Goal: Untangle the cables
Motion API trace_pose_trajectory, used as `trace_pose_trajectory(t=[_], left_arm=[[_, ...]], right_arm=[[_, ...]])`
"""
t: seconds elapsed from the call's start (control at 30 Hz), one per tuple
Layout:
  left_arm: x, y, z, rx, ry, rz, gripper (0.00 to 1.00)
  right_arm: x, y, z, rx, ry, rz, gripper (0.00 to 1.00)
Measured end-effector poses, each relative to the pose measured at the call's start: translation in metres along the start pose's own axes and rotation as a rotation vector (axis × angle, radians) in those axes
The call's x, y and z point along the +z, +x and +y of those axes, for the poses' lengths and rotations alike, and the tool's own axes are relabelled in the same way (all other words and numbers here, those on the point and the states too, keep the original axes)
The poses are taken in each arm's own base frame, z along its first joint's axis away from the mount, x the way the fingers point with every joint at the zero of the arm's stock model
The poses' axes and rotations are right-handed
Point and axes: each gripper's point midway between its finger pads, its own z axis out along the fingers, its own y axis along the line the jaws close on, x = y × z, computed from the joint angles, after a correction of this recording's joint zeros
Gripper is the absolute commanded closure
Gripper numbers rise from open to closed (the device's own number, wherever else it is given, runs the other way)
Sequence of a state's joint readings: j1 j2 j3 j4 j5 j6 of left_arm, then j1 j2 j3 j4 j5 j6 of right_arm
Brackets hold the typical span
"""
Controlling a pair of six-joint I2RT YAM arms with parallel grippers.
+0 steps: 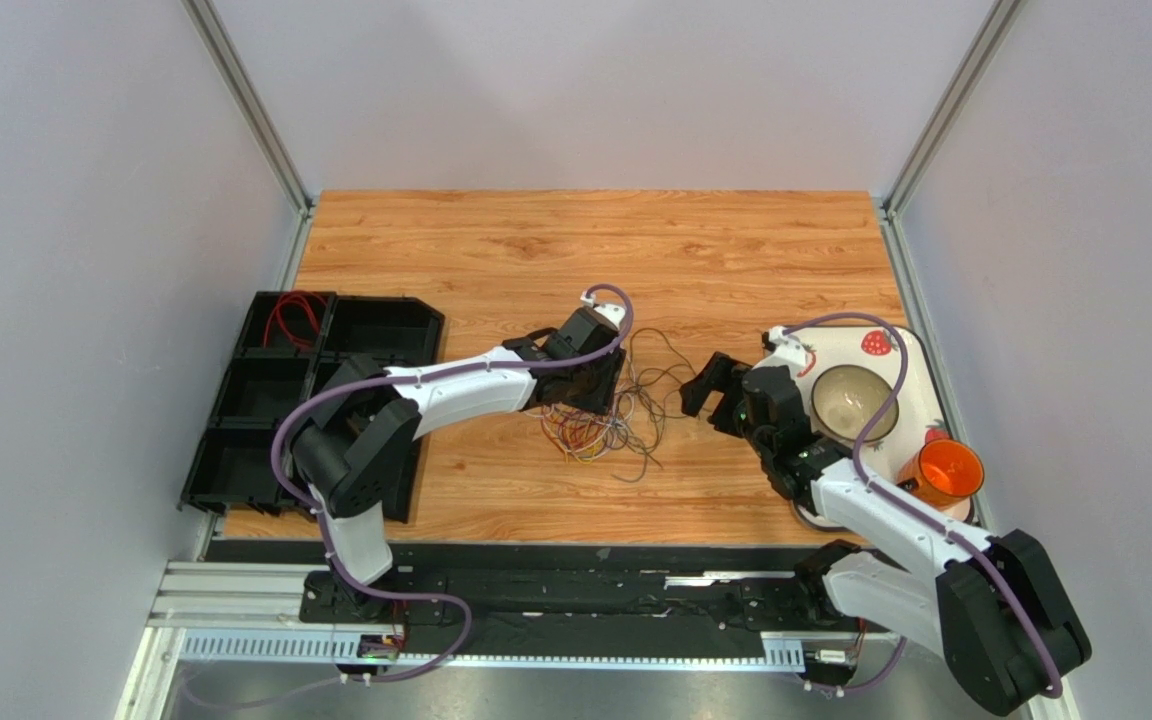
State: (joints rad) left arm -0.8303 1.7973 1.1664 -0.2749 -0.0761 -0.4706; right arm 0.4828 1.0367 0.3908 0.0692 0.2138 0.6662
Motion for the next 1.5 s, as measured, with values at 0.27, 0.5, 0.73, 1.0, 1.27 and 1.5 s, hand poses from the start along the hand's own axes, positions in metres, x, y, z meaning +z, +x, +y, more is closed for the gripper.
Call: trace_pose_trajectory(t=[0.27,0.5,0.73,1.0,1.27,1.5], left_arm=[[0.000,0.003,-0.015,0.030,0.020,-0.010,0.50],[0.019,0.002,-0.019,0.065,-0.065,0.013,0.55],[0.026,0.009,-0.008,0.055,-0.143,0.047,1.00],[0.010,0.005,0.002,0.044,-0.202,0.040,1.00],[-0.124,-0.094,-0.016,0.028,-0.140,-0.227,1.00],[-0.238,-0.158,-0.018,0.003,-0.095,-0.498,0.76]], right_arm=[[0.003,0.007,-0.001,-0.005,0.003,0.026,0.09],[0.002,0.007,0.000,-0.005,-0.004,0.030,0.09],[0.002,0.007,0.000,-0.005,-0.007,0.032,0.09],[0.002,0.009,0.001,-0.007,-0.011,0.039,0.09],[0.003,0.011,0.000,-0.011,-0.006,0.045,0.09],[0.003,0.011,0.000,-0.011,-0.006,0.045,0.09]])
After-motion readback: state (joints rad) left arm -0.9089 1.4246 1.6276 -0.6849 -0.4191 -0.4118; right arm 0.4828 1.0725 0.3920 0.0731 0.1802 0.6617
